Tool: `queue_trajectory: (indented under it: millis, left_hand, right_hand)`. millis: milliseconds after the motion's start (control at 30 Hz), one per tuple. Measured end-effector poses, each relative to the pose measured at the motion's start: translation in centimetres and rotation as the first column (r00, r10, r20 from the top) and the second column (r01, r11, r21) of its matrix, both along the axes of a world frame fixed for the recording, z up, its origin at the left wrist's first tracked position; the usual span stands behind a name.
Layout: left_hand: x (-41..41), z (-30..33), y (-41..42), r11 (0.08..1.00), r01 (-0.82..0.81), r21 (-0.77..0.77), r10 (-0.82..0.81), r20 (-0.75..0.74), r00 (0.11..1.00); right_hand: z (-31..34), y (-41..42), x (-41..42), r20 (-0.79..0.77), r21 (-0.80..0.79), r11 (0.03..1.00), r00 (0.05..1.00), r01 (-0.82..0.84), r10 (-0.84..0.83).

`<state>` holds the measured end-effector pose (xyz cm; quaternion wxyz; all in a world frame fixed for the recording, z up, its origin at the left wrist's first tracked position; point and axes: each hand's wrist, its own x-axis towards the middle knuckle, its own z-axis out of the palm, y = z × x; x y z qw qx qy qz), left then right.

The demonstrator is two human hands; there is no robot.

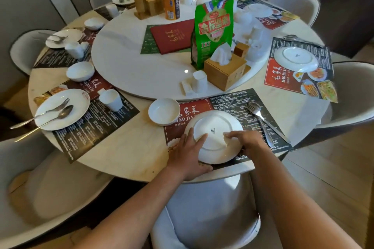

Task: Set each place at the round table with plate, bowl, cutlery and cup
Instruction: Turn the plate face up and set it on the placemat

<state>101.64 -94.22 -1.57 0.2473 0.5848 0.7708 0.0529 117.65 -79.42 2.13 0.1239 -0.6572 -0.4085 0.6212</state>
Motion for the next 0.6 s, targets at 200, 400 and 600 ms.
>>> queue_trajectory:
  millis: [200,400,600]
  left_hand:
    - [0.2,1.1,-0.9,0.988,-0.032,0.151,0.000,0.208,0.978]
    - [0.3,4.9,0.3,0.878,-0.442,0.182,0.213,0.677,0.704]
    - [-1.5,7.0,-0.2,0.681,-0.704,-0.200,0.425,0.891,0.158]
  right_hand:
    - [4.1,-2.1,0.6,-0.084,0.221,0.975,0.996,0.009,0.010]
    - [7.0,-4.8,-1.1,0.360,0.671,0.640,0.919,-0.374,0.161]
    - [6.2,-10.2,-2.0,0.610,0.725,0.248,0.766,-0.643,0.205]
